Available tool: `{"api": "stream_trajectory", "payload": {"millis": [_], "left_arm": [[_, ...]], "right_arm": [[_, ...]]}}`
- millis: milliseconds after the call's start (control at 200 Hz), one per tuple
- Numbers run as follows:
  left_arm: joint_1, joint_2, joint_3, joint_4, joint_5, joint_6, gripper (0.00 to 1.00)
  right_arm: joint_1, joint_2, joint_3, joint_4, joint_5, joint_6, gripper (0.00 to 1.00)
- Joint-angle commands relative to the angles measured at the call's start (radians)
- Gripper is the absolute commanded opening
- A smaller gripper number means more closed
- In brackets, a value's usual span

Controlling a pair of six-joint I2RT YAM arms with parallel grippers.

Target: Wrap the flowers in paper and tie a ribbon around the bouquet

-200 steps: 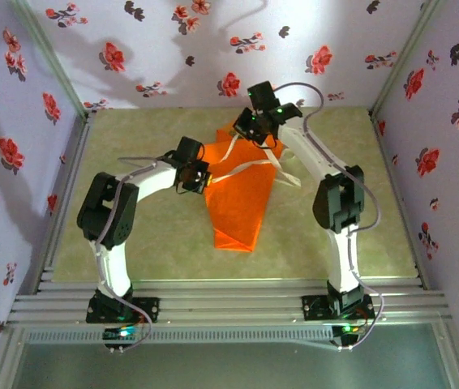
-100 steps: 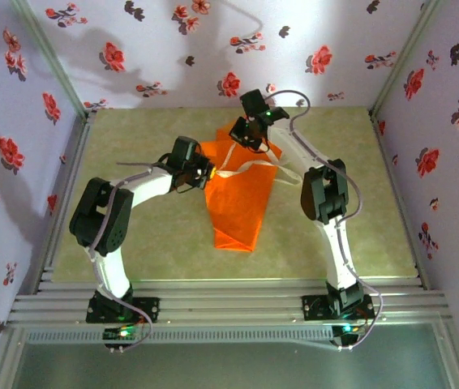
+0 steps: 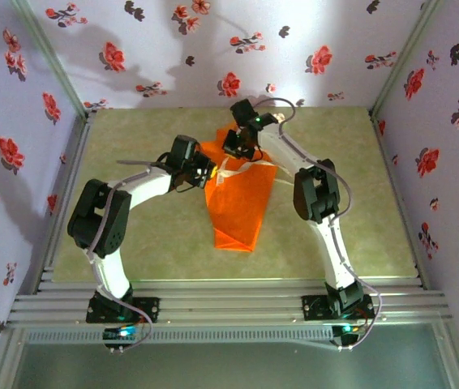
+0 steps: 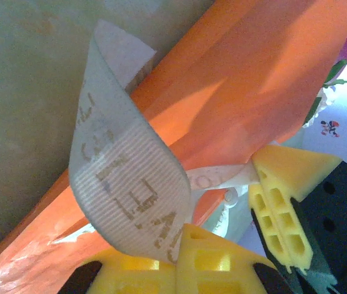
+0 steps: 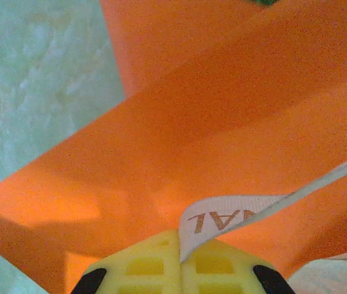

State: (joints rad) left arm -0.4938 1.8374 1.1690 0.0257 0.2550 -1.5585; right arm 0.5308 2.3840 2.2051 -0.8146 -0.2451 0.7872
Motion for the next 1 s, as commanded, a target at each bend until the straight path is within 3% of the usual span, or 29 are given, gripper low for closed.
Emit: {"api": "stream_trajectory", "payload": {"millis": [0,110,200,245,365,545,640,835,995], "left_arm": [[-0.005,-0.014,0.010,-0.025,0.005,0.040,0.00],[-0.003,0.017,0.040,-0.024,0.004,0.057,0.01],[-0.003,0.040,0.084,-0.043,0.007,0.096,0.09],[-0.003,0.043,0.099,-0.061,0.009,0.113,0.17],[-0.006,0.021,0.125,-0.168,0.000,0.181,0.49],[-0.028,-0.123,0.091,-0.335,-0.103,0.307,0.63],[-0.037,-0.193,0.055,-0.389,-0.121,0.369,0.61],[-0.069,-0.205,-0.008,-0.454,-0.064,0.506,0.21],[-0.127,-0.112,0.077,-0.551,-0.106,0.669,0.22]], "right_arm": [[0.018,-0.037,-0.026,-0.040,-0.008,-0.043,0.00],[0.030,-0.055,-0.057,-0.042,-0.004,-0.048,0.00],[0.029,-0.051,-0.076,-0.041,-0.011,-0.049,0.00],[0.029,-0.045,-0.076,-0.047,-0.013,-0.052,0.00],[0.023,-0.036,-0.075,-0.053,-0.023,-0.055,0.00],[0.020,-0.018,-0.071,-0.063,-0.052,-0.048,0.00],[0.020,-0.009,-0.071,-0.067,-0.062,-0.045,0.00],[0.019,0.009,-0.049,-0.079,-0.080,-0.043,0.00],[0.019,0.021,-0.034,-0.110,-0.077,-0.051,0.00]]}}
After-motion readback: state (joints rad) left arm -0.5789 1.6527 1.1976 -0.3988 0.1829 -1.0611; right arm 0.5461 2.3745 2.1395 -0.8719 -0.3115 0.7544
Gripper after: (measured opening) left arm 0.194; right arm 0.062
